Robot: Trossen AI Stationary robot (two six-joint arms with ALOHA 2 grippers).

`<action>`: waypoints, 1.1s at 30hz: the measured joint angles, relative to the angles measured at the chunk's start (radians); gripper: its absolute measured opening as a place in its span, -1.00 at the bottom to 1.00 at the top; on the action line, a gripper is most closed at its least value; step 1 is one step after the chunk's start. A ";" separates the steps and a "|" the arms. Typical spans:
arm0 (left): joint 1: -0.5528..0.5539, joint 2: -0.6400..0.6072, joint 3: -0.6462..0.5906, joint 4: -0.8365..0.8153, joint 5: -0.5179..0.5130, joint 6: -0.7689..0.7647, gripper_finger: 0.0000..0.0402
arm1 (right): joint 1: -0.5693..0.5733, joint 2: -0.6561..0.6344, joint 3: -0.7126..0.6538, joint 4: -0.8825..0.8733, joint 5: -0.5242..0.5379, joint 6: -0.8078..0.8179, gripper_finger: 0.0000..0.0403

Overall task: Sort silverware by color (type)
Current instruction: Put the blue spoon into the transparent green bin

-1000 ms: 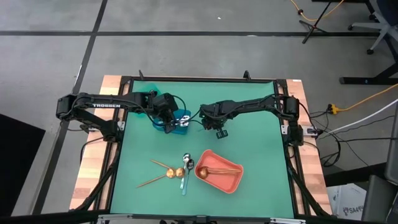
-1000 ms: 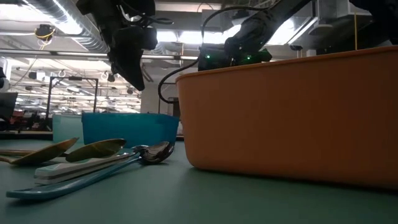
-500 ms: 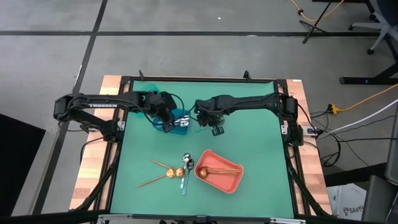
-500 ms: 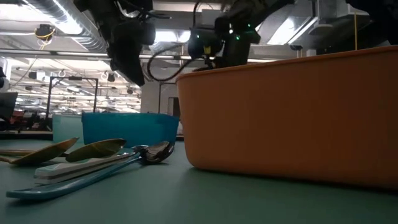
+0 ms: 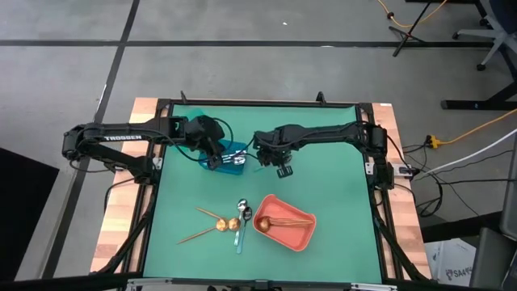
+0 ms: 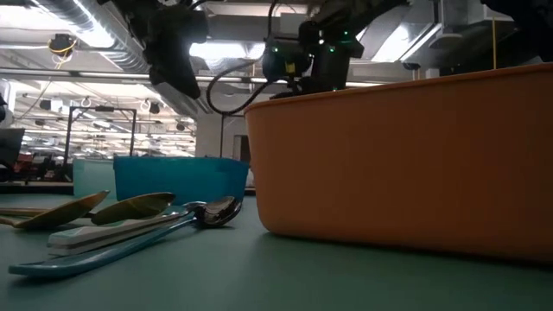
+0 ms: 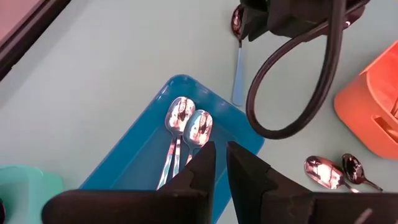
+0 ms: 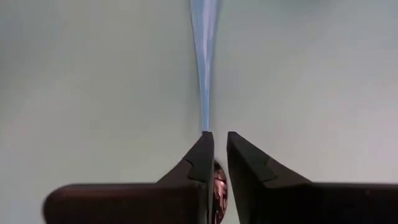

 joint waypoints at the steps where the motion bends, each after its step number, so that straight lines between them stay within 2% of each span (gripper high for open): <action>1: 0.000 0.000 0.000 0.000 0.000 0.000 -0.84 | 0.000 0.000 -0.007 0.007 0.000 0.004 -0.77; 10: 0.000 0.000 0.000 0.000 0.000 0.000 -0.84 | 0.000 -0.001 -0.055 0.090 0.000 0.037 -0.37; 22: 0.000 0.000 0.000 0.004 -0.001 0.000 -0.84 | -0.007 0.078 -0.066 0.095 -0.003 0.022 -0.34; 27: 0.000 0.000 0.000 0.004 -0.001 0.000 -0.84 | -0.022 0.087 -0.064 0.074 -0.052 0.021 -0.45; 33: 0.000 0.001 0.000 0.005 -0.001 0.000 -0.84 | -0.027 0.089 -0.066 0.066 -0.076 0.020 -0.82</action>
